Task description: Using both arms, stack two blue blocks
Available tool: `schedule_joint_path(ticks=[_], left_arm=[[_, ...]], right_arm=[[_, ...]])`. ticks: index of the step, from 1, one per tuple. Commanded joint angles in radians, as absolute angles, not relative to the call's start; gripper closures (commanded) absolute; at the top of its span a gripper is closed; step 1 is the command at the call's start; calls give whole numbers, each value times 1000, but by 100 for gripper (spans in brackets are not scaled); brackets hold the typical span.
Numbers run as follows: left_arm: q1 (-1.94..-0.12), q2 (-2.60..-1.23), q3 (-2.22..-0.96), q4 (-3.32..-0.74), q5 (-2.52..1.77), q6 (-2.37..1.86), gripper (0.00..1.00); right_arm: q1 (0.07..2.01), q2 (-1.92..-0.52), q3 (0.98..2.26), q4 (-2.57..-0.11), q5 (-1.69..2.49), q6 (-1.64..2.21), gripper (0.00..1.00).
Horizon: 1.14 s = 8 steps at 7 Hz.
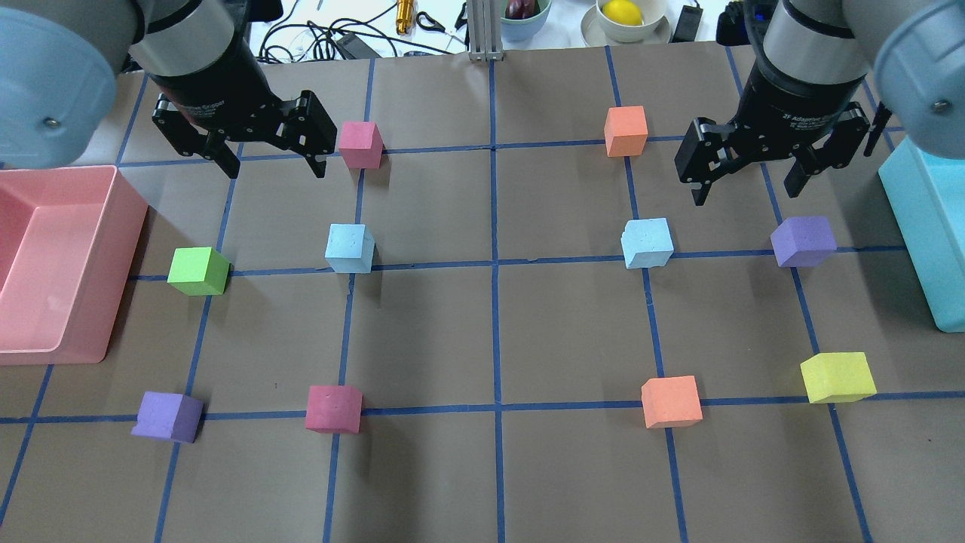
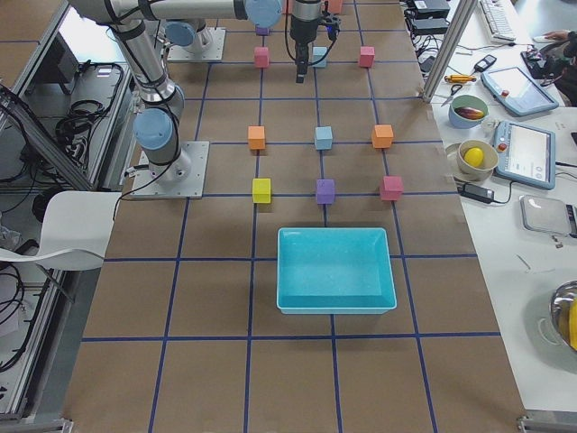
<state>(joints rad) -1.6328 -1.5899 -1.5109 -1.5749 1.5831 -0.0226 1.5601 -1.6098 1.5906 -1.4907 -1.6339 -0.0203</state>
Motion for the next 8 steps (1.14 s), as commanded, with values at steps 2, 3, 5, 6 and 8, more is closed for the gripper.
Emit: schedule_joint_path(ticks=[2, 3, 5, 6, 8], left_arm=[[-1634, -1591, -1513, -1575, 1583, -21, 0], [-1632, -1589, -1513, -1574, 1582, -21, 0], [-1634, -1591, -1513, -1575, 1582, -23, 0], [-1634, -1591, -1513, -1574, 1582, -23, 0], [-1634, -1591, -1513, -1575, 1583, -21, 0]], right_arm=[[1560, -1598, 1591, -1489, -1631, -21, 0], [1560, -1591, 1595, -1500, -1625, -20, 0], [1560, -1437, 1611, -1720, -1634, -28, 0], [1559, -1380, 1636, -1803, -1634, -46, 0], [1559, -1298, 1695, -1995, -1626, -41, 0]])
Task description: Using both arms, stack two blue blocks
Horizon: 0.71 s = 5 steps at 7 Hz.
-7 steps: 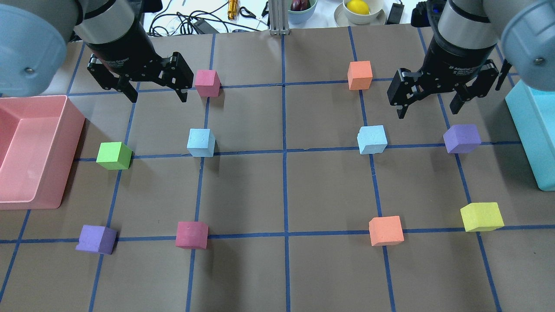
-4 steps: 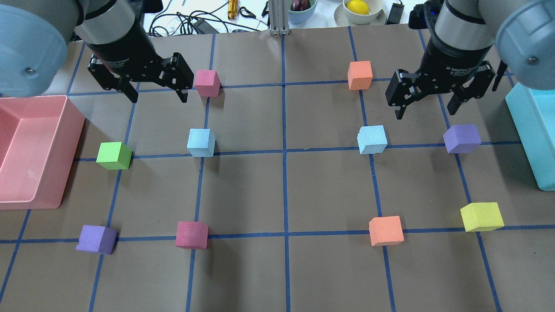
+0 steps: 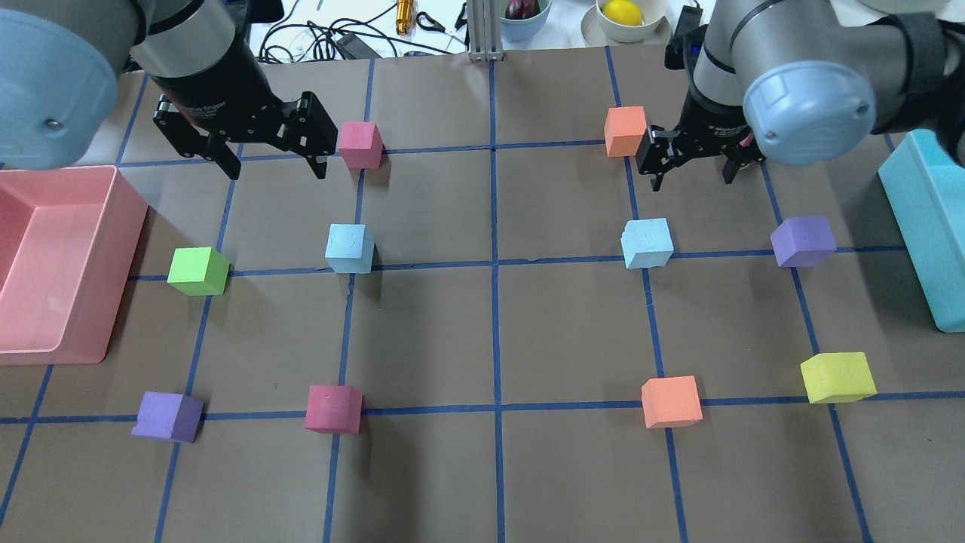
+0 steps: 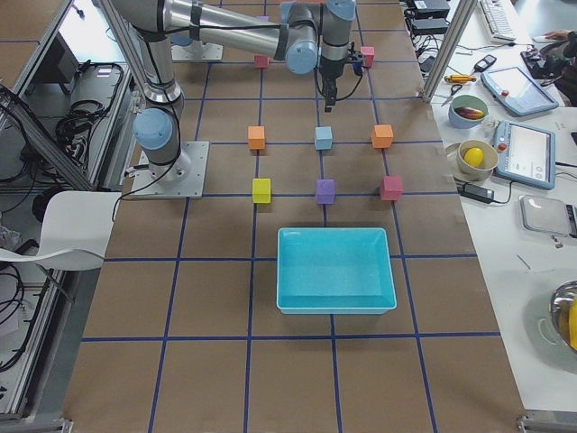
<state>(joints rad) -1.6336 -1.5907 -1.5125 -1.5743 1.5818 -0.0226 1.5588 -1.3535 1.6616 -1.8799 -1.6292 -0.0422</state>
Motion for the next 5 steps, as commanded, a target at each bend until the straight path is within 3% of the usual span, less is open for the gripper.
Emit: schedule_joint_path(ticks=[1, 5], left_arm=[[-1634, -1591, -1513, -1575, 1583, -23, 0], [-1634, -1591, -1513, -1575, 1583, -21, 0]], right_arm=[[1555, -1249, 1706, -2026, -1623, -58, 0], [1555, -1198, 1756, -2048, -1621, -113, 0]])
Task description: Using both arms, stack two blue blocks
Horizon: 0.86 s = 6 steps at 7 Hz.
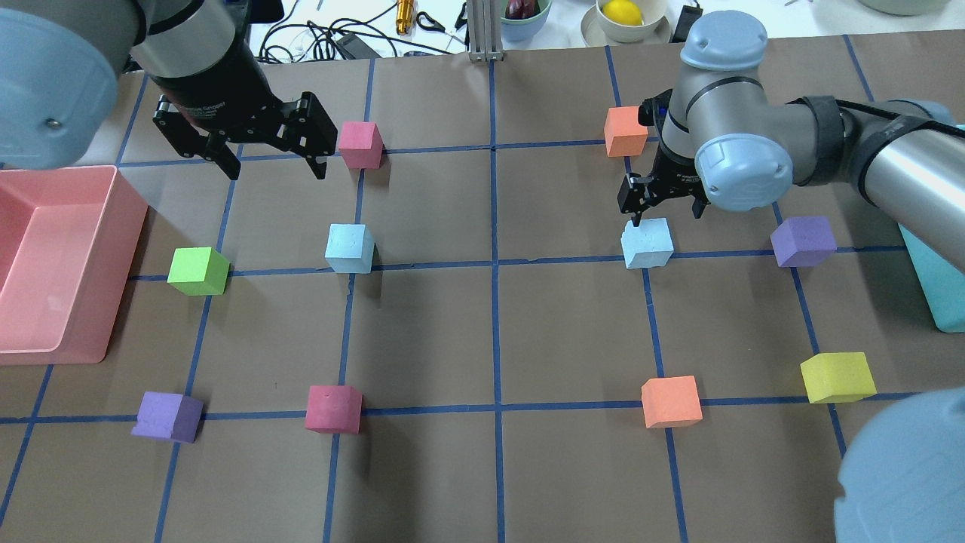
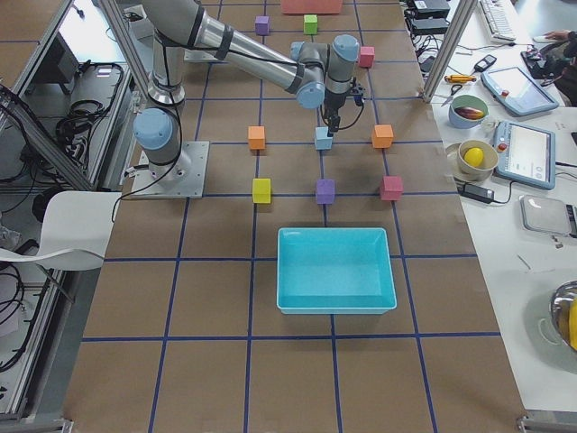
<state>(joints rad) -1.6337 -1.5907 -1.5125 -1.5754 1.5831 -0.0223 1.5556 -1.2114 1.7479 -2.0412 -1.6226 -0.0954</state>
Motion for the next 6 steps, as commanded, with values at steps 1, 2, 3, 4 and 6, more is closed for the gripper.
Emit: schedule_joint_path(ticks=[1, 2, 3, 4, 6], left_arm=[[-1632, -1591, -1513, -1575, 1583, -20, 0], [-1634, -1591, -1513, -1575, 1583, -21, 0], [-1634, -1591, -1513, -1575, 1583, -20, 0], [-1634, -1591, -1513, -1575, 1583, -21, 0], [-1634, -1591, -1513, -1575, 1583, -21, 0]], right_arm=[[1555, -1180, 1755, -2046, -1605, -117, 0], [1557, -1160, 1755, -2062, -1585, -117, 0], [1557, -1138, 1756, -2075, -1585, -115, 0], [1557, -1135, 1761, -2080, -1585, -118, 0], [1557, -1134, 1778, -2089, -1585, -130, 42]])
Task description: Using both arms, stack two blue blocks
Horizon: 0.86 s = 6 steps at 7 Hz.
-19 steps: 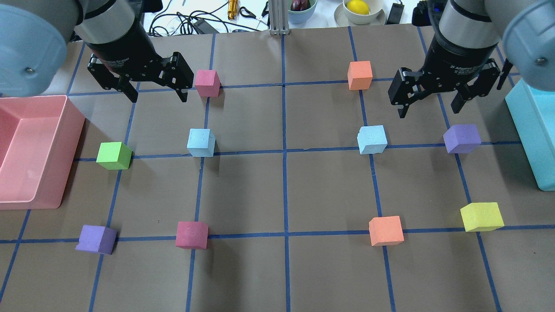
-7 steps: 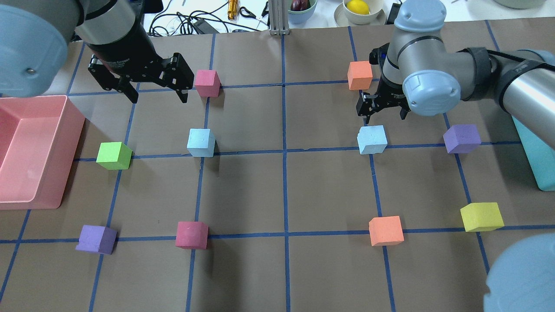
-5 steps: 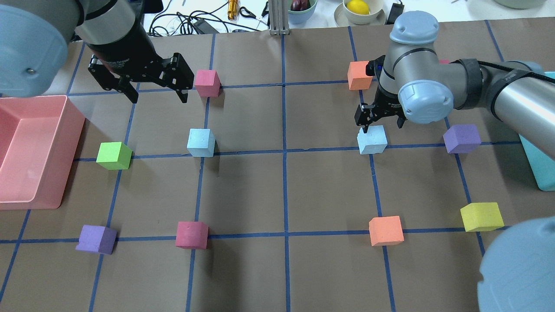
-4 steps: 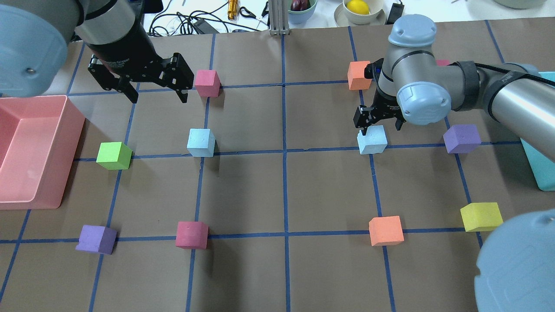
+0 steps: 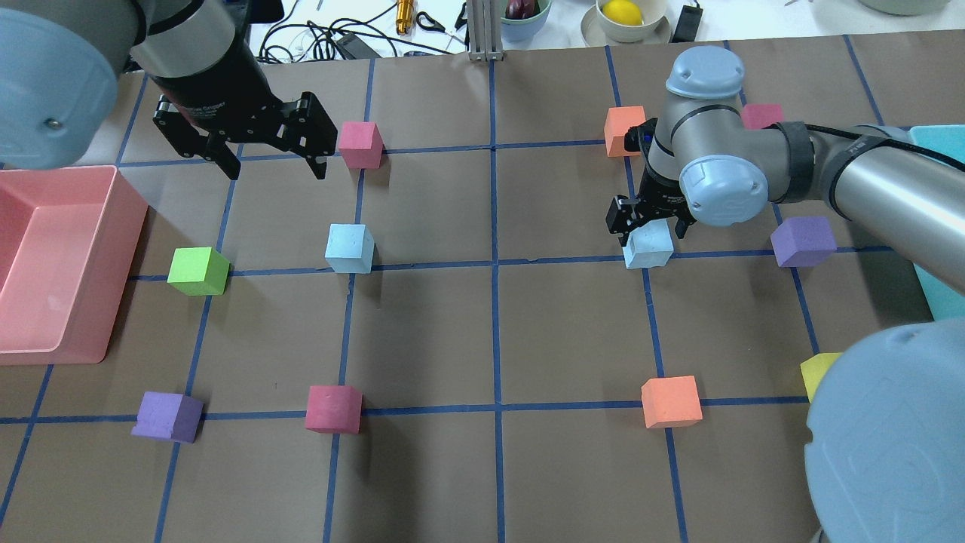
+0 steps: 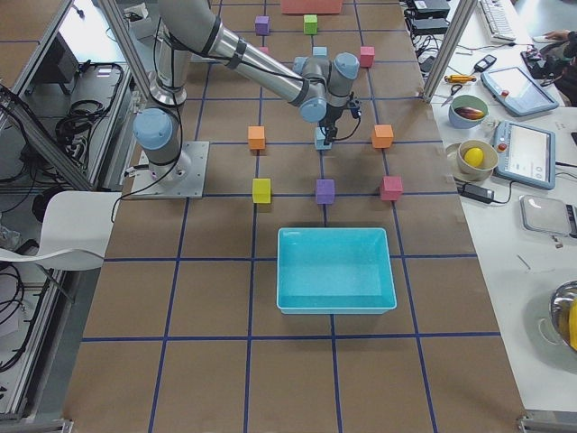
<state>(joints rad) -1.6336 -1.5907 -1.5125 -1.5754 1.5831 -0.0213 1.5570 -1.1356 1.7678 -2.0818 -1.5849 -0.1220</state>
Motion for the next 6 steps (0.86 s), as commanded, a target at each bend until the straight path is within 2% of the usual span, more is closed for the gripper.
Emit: schedule_joint_path(ticks=[1, 2, 4, 6], left_arm=[[-1634, -1591, -1513, -1575, 1583, -21, 0], [-1634, -1591, -1513, -1575, 1583, -21, 0], [-1634, -1591, -1513, -1575, 1583, -20, 0], [-1634, -1591, -1513, -1575, 1583, -21, 0]], right_arm=[[1557, -1135, 1778, -2091, -1585, -129, 83], [1557, -1138, 1772, -2089, -1583, -118, 100], [1566, -1147, 1715, -2080, -1571, -86, 100], [1673, -1112, 1573, -2022, -1536, 88, 100]])
